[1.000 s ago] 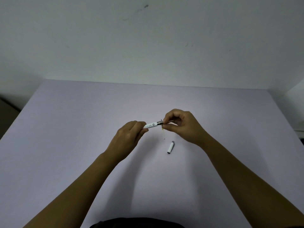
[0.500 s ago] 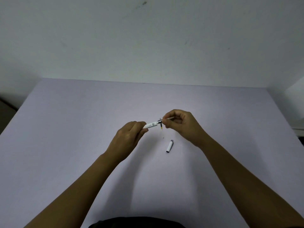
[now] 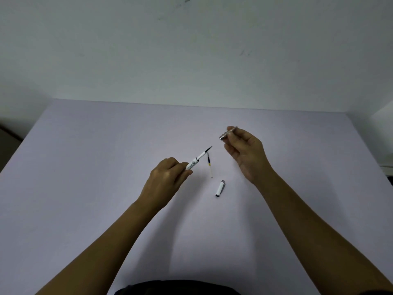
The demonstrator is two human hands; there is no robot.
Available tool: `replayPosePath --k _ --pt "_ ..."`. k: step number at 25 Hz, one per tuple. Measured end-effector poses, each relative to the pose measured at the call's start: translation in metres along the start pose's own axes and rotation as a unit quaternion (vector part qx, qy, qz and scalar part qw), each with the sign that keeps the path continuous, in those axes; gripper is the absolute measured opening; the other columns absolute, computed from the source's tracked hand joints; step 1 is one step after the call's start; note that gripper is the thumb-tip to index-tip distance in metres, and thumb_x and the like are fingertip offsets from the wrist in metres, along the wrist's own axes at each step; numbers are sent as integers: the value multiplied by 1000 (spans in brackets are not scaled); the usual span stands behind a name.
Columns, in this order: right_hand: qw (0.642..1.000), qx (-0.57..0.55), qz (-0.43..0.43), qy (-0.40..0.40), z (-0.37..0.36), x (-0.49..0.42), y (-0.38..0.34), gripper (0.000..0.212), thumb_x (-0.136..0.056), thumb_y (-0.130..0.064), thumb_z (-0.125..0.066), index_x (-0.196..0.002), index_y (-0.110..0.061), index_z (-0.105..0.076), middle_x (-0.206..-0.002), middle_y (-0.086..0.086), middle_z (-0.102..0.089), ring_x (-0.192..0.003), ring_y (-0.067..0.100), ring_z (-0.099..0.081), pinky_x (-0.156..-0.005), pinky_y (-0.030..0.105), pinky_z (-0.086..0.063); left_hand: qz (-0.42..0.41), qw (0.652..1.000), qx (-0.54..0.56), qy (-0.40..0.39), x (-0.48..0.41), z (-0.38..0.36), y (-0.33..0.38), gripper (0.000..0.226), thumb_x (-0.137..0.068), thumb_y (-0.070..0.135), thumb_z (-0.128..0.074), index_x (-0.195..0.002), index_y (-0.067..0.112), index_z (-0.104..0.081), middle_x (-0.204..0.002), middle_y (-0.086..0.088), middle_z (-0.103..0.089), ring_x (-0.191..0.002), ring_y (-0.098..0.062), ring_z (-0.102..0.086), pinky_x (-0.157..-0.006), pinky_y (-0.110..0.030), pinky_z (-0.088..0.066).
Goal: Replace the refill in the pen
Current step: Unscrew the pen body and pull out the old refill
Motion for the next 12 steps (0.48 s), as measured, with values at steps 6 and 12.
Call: replayPosePath --k 6,12 --pt "946 270 -122 129 92 -11 111 21 -82 -17 -67 -101 -8 -70 -85 4 -70 -83 16 -64 -84 31 -52 43 998 40 -15 -4 -3 -10 35 -86 35 -51 -89 7 -71 -66 -6 -57 -54 -17 -49 -49 -18 -31" --pt "870 428 -174 170 123 8 172 27 -76 -22 -74 -94 -3 -67 -101 13 -72 -98 27 -65 -76 24 -43 70 996 47 -33 -10 -11 -21 22 -81 23 -61 -86 5 -73 -63 -7 -56 -52 -13 -45 -52 -9 -26"
Point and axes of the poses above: each hand's wrist, its own x-axis away from the middle knuckle, its own z-axis out of the back of the hand, y = z × x, the point moved 9 cm from there along -x, towards the middle knuckle
